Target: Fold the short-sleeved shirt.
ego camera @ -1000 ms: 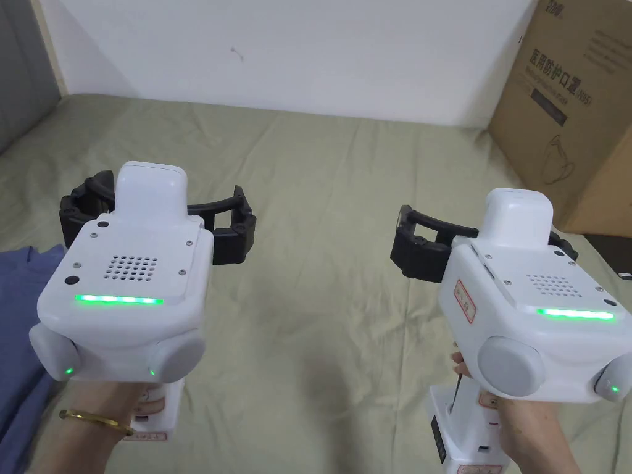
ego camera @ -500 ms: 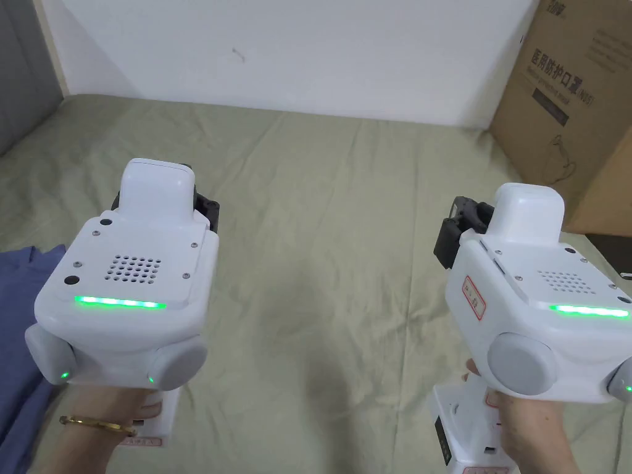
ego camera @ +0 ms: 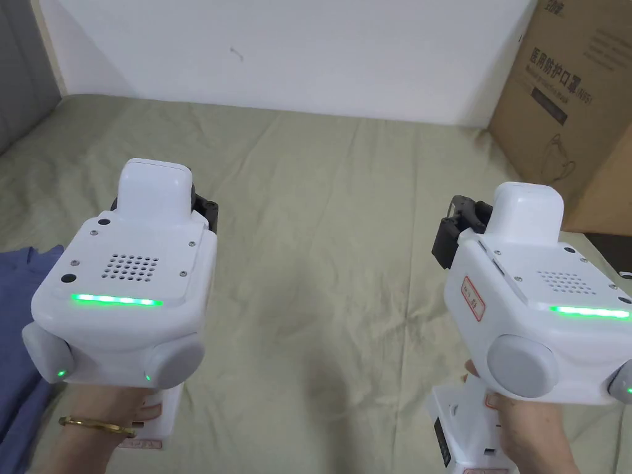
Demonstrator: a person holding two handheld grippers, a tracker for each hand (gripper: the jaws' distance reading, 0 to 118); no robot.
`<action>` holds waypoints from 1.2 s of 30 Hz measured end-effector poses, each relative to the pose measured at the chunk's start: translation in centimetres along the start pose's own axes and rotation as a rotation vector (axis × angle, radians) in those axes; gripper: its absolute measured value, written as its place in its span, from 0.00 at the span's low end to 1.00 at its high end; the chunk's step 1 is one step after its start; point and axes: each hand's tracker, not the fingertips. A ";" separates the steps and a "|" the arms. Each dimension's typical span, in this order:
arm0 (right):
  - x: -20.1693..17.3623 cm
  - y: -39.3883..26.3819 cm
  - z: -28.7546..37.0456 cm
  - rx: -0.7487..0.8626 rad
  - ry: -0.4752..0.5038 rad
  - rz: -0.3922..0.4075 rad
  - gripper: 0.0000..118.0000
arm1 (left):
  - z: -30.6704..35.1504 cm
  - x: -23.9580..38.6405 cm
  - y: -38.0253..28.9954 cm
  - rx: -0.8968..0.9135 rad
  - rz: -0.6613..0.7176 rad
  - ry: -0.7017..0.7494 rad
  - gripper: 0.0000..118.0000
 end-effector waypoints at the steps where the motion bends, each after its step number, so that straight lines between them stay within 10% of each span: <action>1: -0.1 0.0 0.0 -0.001 -0.001 0.003 0.00 | 0.0 0.0 0.0 0.001 0.000 -0.002 0.00; 12: -2.8 0.4 -0.7 -0.008 0.065 0.031 0.00 | 0.7 -2.3 -0.1 -0.009 0.020 0.052 0.00; 36: -20.5 -0.4 0.6 -0.004 0.550 0.119 0.00 | 12.7 -17.0 -2.5 -0.062 0.048 0.526 0.00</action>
